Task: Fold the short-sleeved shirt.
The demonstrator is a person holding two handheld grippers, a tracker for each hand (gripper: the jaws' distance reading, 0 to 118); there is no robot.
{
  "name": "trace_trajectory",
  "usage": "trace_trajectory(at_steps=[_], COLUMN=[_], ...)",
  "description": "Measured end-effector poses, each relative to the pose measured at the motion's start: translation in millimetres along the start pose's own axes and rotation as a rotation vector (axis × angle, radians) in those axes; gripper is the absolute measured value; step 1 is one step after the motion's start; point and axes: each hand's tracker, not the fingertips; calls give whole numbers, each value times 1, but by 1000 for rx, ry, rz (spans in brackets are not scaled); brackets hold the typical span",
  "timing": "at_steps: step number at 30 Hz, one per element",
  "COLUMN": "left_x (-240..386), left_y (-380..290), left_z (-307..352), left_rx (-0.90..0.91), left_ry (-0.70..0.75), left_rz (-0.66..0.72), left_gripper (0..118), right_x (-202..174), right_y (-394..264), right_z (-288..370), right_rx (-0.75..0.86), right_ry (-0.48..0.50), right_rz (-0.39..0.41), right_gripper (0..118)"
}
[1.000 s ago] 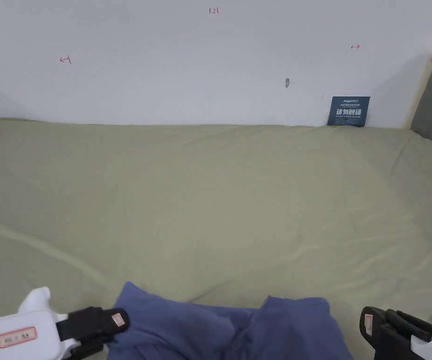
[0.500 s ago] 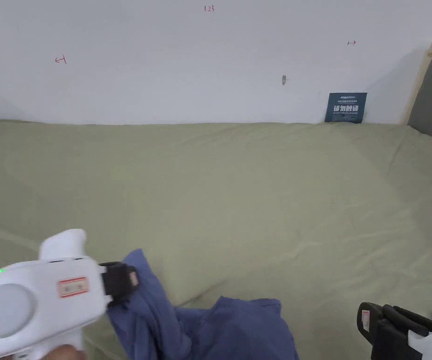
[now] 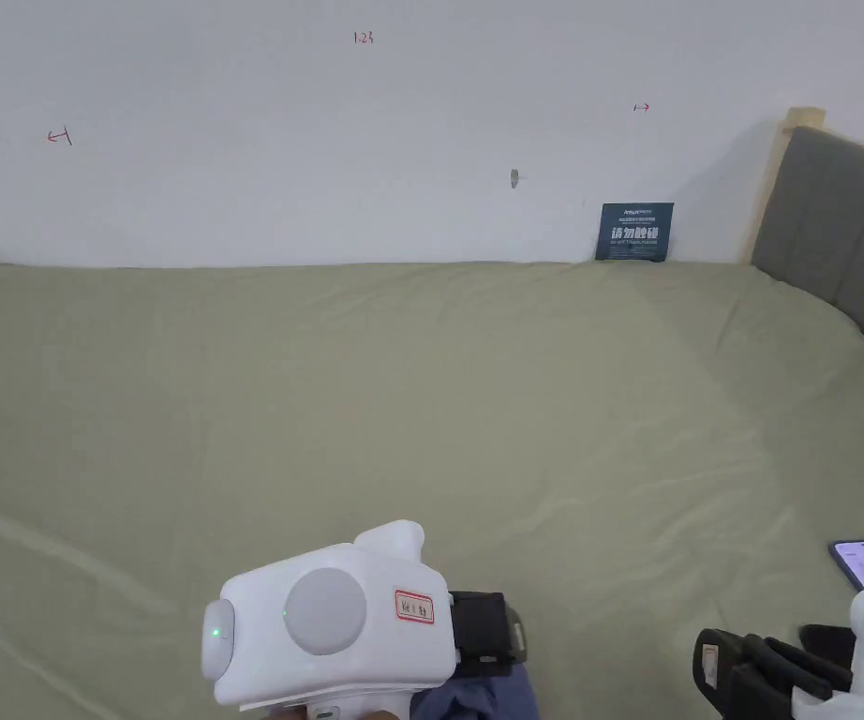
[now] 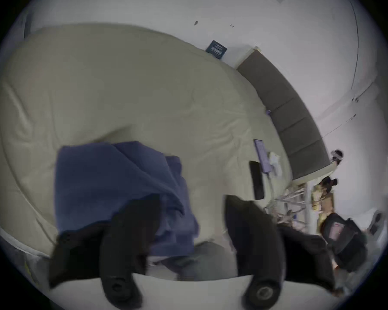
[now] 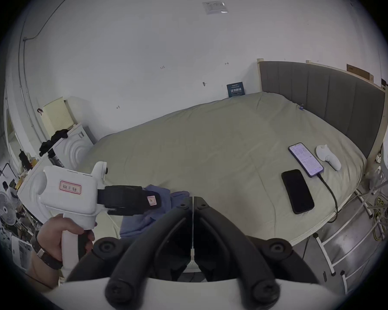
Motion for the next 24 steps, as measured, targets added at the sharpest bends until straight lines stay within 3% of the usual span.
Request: trace_trajectory(at_steps=[7,8,10,11,17,24], left_x=[-25,-36,-61,-73,-124,-96], left_y=[9,10,10,10,-3,-52], left_z=[34,35,33,27,-19,-83], left_rx=[84,95,123,144,130,-24], left_ry=[-165,-162,-136,-108,-212,-296], left_rz=[-18,-24,-45,-18,164,96], left_gripper=[67,52,9,4,2,2], right_x=[0,-1,-1,-1,2,4], right_y=[2,2,2,1,1,6], right_z=[-1,-1,0,1,5,7], right_rx=[7,6,5,5,21,39], right_ry=[9,12,18,19,23,4], right_rz=[-9,-5,0,1,0,1], right_gripper=[4,3,3,3,3,3])
